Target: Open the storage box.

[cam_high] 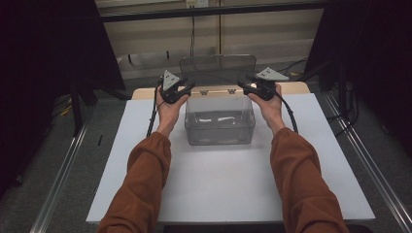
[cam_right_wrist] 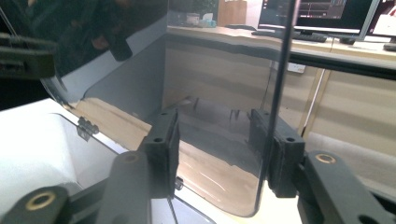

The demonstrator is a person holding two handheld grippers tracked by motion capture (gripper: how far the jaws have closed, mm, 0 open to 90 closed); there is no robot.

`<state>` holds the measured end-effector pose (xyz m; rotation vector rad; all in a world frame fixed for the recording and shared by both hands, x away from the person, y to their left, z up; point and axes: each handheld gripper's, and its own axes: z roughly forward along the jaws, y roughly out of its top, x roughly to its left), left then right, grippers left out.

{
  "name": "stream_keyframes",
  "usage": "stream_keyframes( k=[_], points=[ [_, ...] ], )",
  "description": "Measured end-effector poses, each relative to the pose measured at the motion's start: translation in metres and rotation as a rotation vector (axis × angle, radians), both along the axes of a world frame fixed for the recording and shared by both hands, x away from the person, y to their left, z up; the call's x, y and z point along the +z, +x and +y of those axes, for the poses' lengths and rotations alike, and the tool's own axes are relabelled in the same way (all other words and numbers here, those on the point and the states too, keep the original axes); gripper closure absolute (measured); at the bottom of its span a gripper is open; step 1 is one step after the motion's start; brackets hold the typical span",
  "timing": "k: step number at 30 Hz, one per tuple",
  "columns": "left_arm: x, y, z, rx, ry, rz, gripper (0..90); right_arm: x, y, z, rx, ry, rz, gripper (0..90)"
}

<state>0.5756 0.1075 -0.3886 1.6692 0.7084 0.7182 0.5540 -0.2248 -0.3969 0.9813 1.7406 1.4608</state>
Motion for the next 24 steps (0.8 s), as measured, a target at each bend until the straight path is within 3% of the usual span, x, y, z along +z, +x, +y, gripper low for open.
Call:
stream_keyframes(
  k=[7,10,15,18,24],
  points=[
    [-0.0029,0.0022,-0.0032,0.008,-0.008,0.033,59.3,-0.0014,0.0033,0.0035,-0.012,0.002,0.000,49.6],
    [-0.0035,0.0029,-0.0074,0.018,-0.019,0.055,54.6,-0.0018,0.0044,0.0035,-0.014,0.006,0.001,49.4],
    [-0.0044,0.0050,-0.0075,0.014,-0.011,0.071,52.5,-0.0041,0.0057,0.0067,-0.026,-0.041,0.004,46.1],
    [-0.0067,0.0059,-0.0088,0.011,0.001,0.066,53.9,-0.0071,0.0073,0.0060,-0.024,-0.017,0.012,44.1],
    [-0.0072,0.0078,-0.0096,0.017,0.026,0.056,55.1,-0.0095,0.0077,0.0043,-0.037,-0.027,0.028,41.2]
  ],
)
